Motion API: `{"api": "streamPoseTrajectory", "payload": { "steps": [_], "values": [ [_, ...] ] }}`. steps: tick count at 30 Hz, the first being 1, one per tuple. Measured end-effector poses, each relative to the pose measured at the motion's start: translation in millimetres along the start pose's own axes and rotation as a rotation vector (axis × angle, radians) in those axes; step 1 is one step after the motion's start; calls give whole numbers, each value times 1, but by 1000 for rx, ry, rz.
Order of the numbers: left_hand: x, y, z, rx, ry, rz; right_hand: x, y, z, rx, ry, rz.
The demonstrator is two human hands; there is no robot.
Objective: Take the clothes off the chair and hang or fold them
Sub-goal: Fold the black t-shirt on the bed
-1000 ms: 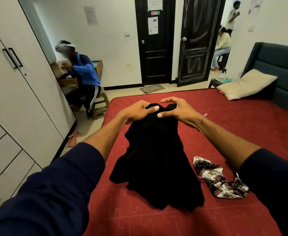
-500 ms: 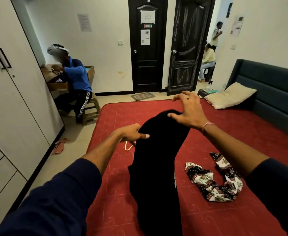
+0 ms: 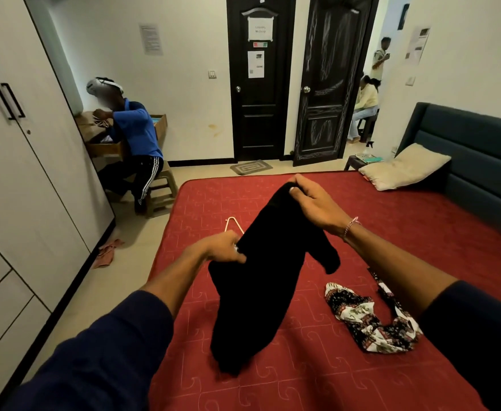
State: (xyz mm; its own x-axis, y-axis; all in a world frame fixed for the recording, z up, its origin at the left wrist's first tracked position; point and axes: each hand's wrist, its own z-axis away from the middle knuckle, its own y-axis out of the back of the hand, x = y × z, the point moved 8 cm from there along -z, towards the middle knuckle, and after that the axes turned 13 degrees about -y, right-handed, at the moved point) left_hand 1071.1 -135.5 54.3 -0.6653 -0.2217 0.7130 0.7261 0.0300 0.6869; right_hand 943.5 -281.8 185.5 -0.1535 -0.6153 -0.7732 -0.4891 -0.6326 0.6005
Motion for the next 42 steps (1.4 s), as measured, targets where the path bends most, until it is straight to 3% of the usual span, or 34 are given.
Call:
{"api": "streamPoseTrajectory", "payload": {
  "steps": [6,10,16,20,27,32,37,40,42],
  "values": [
    [-61,3,38,224,65,-91,-3,27,3,190,65,92],
    [-66,23,62,378,52,-23,15,43,7,306,80,209],
    [-61,70,102,921,50,209,35,58,23,387,-83,439],
    [-28,88,122,1040,14,58,25,59,45,444,-58,538],
    [38,108,166,1066,2,-542,8,63,68,456,-38,484],
    [53,122,196,1079,-27,-754,0,75,85,498,3,428],
    [61,123,206,1025,147,-635,-5,78,89,310,-83,252],
    [64,111,194,870,60,-465,-6,79,106,248,-165,83],
    [68,97,191,848,18,-178,4,80,117,203,-259,18]
  ]
}}
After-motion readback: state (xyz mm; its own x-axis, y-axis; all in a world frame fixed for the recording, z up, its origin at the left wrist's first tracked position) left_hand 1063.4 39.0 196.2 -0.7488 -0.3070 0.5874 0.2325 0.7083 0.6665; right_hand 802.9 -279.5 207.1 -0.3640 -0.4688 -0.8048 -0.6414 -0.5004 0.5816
